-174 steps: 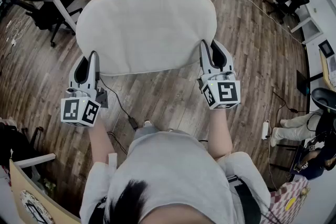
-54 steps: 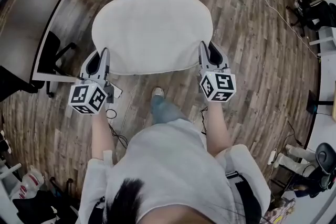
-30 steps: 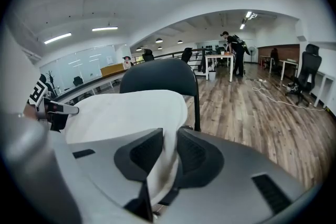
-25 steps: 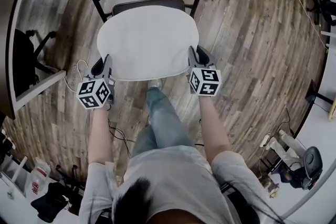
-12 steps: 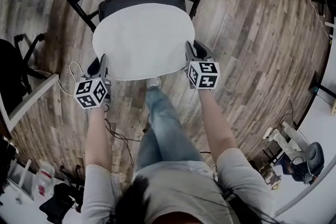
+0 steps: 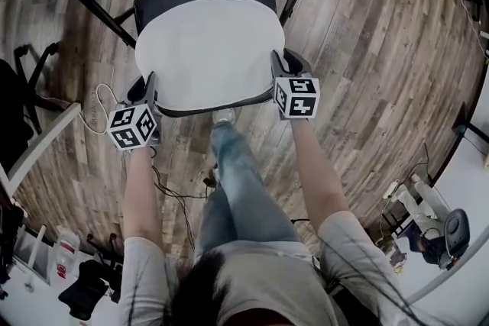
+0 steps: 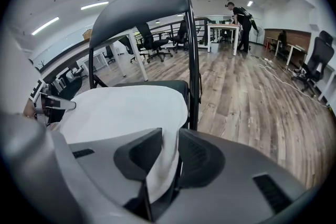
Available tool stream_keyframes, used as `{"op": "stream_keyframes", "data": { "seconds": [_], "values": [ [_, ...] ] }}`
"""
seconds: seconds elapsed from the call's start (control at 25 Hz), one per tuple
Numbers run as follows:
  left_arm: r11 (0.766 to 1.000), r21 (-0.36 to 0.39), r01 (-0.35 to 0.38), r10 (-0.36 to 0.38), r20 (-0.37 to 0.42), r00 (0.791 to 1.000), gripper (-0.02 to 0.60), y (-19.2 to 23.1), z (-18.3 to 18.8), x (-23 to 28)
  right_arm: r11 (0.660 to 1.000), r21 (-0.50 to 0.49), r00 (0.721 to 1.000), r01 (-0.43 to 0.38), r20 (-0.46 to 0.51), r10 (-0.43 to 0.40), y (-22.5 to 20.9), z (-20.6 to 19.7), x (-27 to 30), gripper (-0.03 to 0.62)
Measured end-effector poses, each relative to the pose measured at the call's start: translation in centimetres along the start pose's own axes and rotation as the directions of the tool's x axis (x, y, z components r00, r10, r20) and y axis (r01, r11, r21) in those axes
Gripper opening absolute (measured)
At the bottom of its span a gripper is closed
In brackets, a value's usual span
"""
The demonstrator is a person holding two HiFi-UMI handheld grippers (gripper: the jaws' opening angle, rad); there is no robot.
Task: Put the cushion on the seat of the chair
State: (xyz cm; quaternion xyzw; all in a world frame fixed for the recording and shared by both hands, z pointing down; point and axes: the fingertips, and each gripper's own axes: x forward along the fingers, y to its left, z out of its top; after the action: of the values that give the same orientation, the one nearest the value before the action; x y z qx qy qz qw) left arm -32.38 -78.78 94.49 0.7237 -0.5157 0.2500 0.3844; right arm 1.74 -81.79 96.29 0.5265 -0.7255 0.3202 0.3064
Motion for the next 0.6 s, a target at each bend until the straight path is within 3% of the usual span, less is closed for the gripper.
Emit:
{"op": "stream_keyframes", "data": {
  "seconds": [0.6],
  "values": [
    [0.995, -0.072, -0.069, 0.063, -0.079, 0.995, 0.099, 2.0, -2.1, 1.8, 0.997, 0.069, 0.999, -0.019, -0.043, 0.022, -0.6, -1.4, 1.8, 0.097]
  ]
}}
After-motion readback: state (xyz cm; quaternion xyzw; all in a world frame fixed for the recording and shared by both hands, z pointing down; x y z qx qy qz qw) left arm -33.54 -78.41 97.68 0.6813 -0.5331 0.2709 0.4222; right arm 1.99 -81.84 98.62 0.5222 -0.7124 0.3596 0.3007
